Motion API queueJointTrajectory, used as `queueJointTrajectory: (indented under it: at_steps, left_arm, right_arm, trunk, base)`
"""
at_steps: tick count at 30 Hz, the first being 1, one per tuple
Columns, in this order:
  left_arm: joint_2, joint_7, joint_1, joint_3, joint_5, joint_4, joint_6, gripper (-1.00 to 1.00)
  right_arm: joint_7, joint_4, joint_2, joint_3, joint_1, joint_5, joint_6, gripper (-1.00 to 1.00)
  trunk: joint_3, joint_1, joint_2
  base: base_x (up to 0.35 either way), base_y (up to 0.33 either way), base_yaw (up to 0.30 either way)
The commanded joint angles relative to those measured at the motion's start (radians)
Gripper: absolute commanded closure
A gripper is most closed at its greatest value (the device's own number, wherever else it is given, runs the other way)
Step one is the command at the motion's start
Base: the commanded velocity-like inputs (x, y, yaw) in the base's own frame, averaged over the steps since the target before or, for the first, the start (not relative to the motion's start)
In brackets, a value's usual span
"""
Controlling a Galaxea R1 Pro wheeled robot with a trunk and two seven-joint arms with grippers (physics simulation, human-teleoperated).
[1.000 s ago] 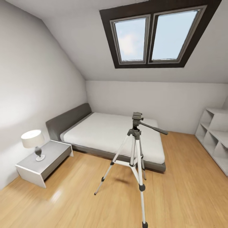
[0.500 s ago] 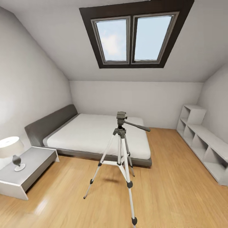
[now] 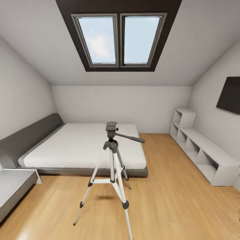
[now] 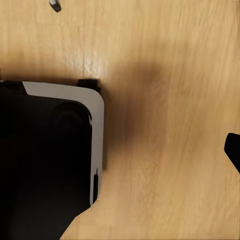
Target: Attach the digital camera to the camera tripod in the bedroom.
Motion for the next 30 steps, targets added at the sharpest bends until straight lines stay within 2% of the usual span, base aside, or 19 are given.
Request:
queueJointTrajectory:
  at_steps: [1,6,14,23,26,30]
  left_arm:
    - [0.0,-0.003,0.0,-0.008,0.009,0.0,0.002,1.0]
    - [0.0,-0.003,0.0,-0.008,0.009,0.0,0.001,1.0]
    - [0.001,-0.002,0.0,-0.008,0.011,0.0,0.001,1.0]
    - [0.01,0.004,0.0,-0.006,0.014,0.0,0.0,1.0]
    - [0.017,0.005,0.0,-0.005,0.018,0.0,0.0,1.0]
    - [0.028,0.006,0.0,-0.004,0.044,0.001,0.0,1.0]
  right_arm:
    - [0.002,0.002,0.0,-0.008,-0.001,0.008,0.001,-1.0]
    - [0.002,0.002,0.001,-0.006,-0.001,0.01,0.001,-1.0]
    - [0.003,0.001,0.004,-0.003,-0.001,0.017,0.001,-1.0]
    - [0.002,0.001,0.005,-0.003,-0.001,0.086,-0.001,-1.0]
    - [0.002,0.001,0.006,-0.003,-0.001,0.094,-0.002,-1.0]
    - [0.002,0.001,0.006,-0.003,-0.001,0.099,-0.002,-1.0]
  trunk:
    - [0.0,0.001,-0.001]
    - [0.0,0.001,-0.001]
    - [0.0,0.001,-0.001]
    - [0.0,0.001,-0.001]
    - [0.0,0.001,-0.001]
    - [0.0,0.001,-0.001]
  base:
    - [0.309,0.095,-0.257]
    - [0.183,0.059,-0.148]
    - [0.04,0.013,-0.032]
    - [0.004,0.001,-0.003]
    - [0.06,0.021,0.0]
    - [0.188,0.12,0.0]
